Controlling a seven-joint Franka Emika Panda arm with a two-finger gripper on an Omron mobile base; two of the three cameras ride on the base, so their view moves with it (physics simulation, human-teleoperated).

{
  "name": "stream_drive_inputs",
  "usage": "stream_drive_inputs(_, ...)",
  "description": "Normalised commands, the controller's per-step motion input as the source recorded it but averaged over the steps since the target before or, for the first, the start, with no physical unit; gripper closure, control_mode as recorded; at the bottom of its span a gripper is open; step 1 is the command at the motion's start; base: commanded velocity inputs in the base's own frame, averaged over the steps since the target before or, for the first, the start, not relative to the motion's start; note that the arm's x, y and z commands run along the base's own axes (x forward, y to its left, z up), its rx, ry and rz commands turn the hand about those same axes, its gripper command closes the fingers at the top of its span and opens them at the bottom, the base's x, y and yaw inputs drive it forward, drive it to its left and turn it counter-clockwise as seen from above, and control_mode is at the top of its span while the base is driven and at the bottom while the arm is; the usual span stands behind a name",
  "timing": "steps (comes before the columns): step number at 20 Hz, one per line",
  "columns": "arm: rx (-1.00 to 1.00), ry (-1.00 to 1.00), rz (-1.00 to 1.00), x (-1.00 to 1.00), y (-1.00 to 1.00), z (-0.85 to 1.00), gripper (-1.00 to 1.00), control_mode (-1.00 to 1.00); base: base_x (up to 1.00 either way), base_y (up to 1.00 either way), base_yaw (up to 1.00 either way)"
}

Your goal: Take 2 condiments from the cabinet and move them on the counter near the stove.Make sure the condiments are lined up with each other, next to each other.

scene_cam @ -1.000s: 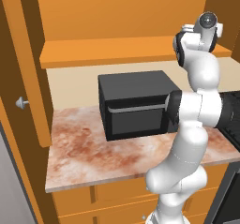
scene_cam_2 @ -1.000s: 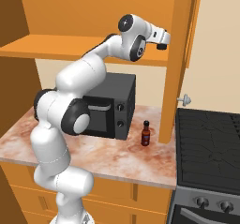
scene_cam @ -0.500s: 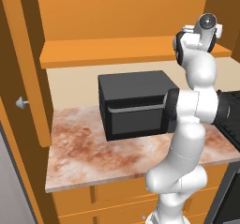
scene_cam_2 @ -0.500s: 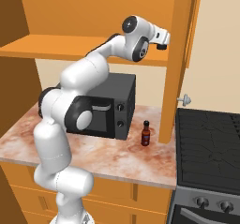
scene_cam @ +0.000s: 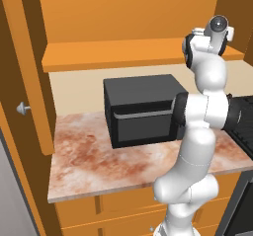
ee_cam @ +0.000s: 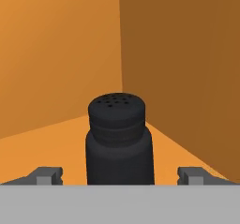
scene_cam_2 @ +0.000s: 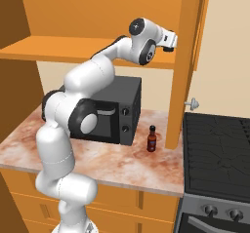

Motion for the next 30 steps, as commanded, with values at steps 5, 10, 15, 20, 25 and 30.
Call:
stream_drive_inputs(5,0.0,0.0,0.0,0.14,-0.01,-0.04,1.0,-1.0,0.0,0.0,0.0)
stream_drive_inputs(10,0.0,0.0,0.0,0.1,-0.03,-0.01,1.0,-1.0,0.0,0.0,0.0)
stream_drive_inputs(15,0.0,0.0,0.0,0.01,0.0,-0.01,1.0,-1.0,0.0,0.0,0.0)
stream_drive_inputs(20,0.01,0.0,0.0,-0.01,-0.03,-0.01,1.0,-1.0,0.0,0.0,0.0)
stream_drive_inputs(25,0.01,-0.01,0.0,-0.16,-0.02,-0.07,1.0,-1.0,0.0,0.0,0.0)
stream_drive_inputs(30,0.0,-0.05,0.0,-0.5,0.0,-0.13,1.0,-1.0,0.0,0.0,0.0)
